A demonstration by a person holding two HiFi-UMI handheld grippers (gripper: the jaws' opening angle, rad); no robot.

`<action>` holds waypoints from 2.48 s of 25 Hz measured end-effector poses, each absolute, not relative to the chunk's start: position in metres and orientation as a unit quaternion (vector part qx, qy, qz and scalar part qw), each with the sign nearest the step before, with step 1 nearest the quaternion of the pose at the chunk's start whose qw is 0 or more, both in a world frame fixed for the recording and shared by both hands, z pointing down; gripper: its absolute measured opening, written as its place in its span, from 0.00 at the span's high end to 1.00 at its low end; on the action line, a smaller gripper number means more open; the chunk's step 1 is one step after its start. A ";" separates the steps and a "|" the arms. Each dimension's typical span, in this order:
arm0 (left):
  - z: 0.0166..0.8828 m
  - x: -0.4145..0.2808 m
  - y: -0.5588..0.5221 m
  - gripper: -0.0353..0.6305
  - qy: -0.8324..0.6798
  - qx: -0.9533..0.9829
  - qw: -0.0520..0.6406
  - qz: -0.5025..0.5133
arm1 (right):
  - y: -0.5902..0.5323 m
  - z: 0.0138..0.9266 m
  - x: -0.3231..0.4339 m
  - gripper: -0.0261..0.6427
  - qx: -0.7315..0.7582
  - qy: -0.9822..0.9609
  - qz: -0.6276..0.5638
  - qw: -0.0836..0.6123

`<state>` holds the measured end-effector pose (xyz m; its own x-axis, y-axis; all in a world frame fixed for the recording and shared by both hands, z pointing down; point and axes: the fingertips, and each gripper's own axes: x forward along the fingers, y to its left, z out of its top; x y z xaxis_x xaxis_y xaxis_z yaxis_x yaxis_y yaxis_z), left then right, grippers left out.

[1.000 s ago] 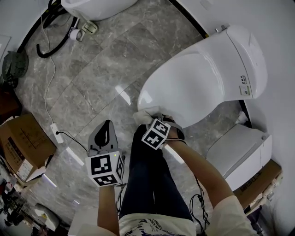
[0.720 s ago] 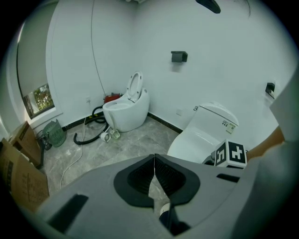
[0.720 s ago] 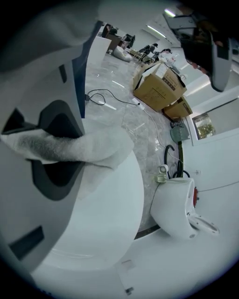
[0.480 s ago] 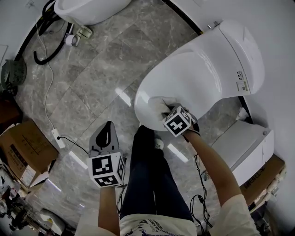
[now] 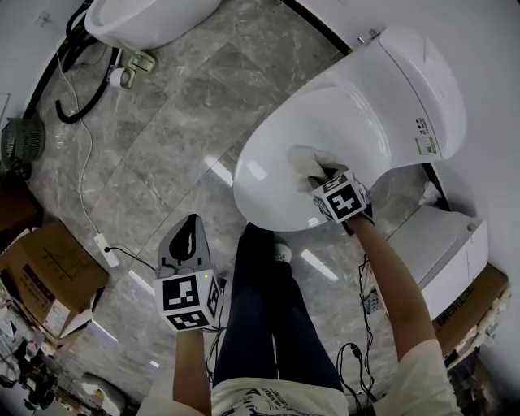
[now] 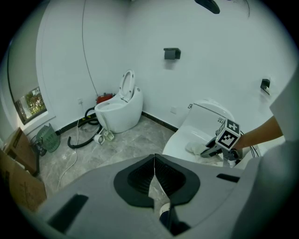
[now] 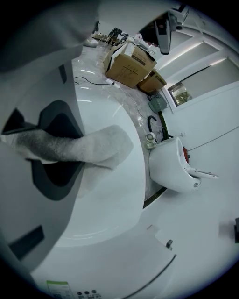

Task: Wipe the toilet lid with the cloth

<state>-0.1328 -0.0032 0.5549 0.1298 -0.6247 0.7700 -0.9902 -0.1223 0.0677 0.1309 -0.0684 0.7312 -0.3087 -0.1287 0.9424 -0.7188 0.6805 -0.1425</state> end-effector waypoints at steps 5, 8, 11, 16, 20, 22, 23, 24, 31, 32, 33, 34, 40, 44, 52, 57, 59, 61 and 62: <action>0.557 -0.132 -0.007 0.93 -0.585 0.688 0.304 0.304 | -0.087 0.731 0.153 0.81 0.308 -0.753 0.287 0.506; 0.558 -0.131 -0.011 0.93 -0.583 0.690 0.301 0.306 | -0.098 0.731 0.168 0.81 0.319 -0.752 0.279 0.505; 0.559 -0.129 -0.015 0.93 -0.581 0.691 0.301 0.307 | -0.109 0.730 0.185 0.81 0.338 -0.748 0.279 0.498; 0.560 -0.124 -0.019 0.93 -0.576 0.695 0.301 0.308 | -0.127 0.730 0.207 0.81 0.366 -0.740 0.288 0.486; 0.562 -0.121 -0.020 0.93 -0.571 0.696 0.303 0.312 | -0.135 0.728 0.218 0.81 0.374 -0.736 0.283 0.488; 0.563 -0.121 -0.022 0.93 -0.571 0.696 0.302 0.314 | -0.140 0.728 0.223 0.81 0.383 -0.734 0.285 0.482; 0.563 -0.120 -0.023 0.93 -0.570 0.696 0.302 0.314 | -0.142 0.728 0.226 0.81 0.388 -0.734 0.287 0.478; 0.563 -0.119 -0.024 0.93 -0.570 0.697 0.301 0.314 | -0.144 0.728 0.229 0.81 0.392 -0.734 0.289 0.474; 0.564 -0.113 -0.029 0.93 -0.565 0.702 0.299 0.315 | -0.161 0.729 0.266 0.81 0.437 -0.710 0.292 0.468; 0.564 -0.112 -0.029 0.93 -0.563 0.703 0.299 0.315 | -0.163 0.729 0.274 0.81 0.448 -0.703 0.294 0.467; 0.564 -0.112 -0.029 0.93 -0.562 0.703 0.299 0.316 | -0.164 0.729 0.282 0.81 0.460 -0.695 0.296 0.466; 0.564 -0.113 -0.029 0.93 -0.561 0.704 0.299 0.317 | -0.164 0.729 0.290 0.81 0.472 -0.686 0.298 0.466; 0.565 -0.112 -0.029 0.93 -0.559 0.706 0.298 0.318 | -0.152 0.732 0.333 0.81 0.527 -0.637 0.328 0.456; 0.563 -0.112 -0.028 0.93 -0.558 0.708 0.296 0.317 | -0.141 0.732 0.348 0.81 0.547 -0.618 0.346 0.446; 0.564 -0.112 -0.023 0.93 -0.558 0.707 0.297 0.317 | -0.123 0.734 0.359 0.81 0.556 -0.607 0.345 0.451; 0.563 -0.108 -0.021 0.93 -0.556 0.709 0.297 0.316 | -0.110 0.735 0.361 0.81 0.568 -0.594 0.351 0.449; 0.562 -0.107 -0.020 0.93 -0.556 0.710 0.296 0.314 | -0.105 0.736 0.359 0.81 0.575 -0.588 0.357 0.444; 0.560 -0.106 -0.021 0.93 -0.556 0.711 0.295 0.314 | -0.099 0.737 0.355 0.81 0.584 -0.579 0.369 0.432; 0.560 -0.106 -0.021 0.93 -0.557 0.711 0.294 0.313 | -0.096 0.737 0.355 0.81 0.592 -0.573 0.372 0.428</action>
<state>-0.1058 -0.0210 0.5597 0.1836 -0.6074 0.7729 -0.9759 -0.2068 0.0693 0.3553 -0.0957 0.7370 0.0674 -0.3600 0.9305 -0.9965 0.0214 0.0804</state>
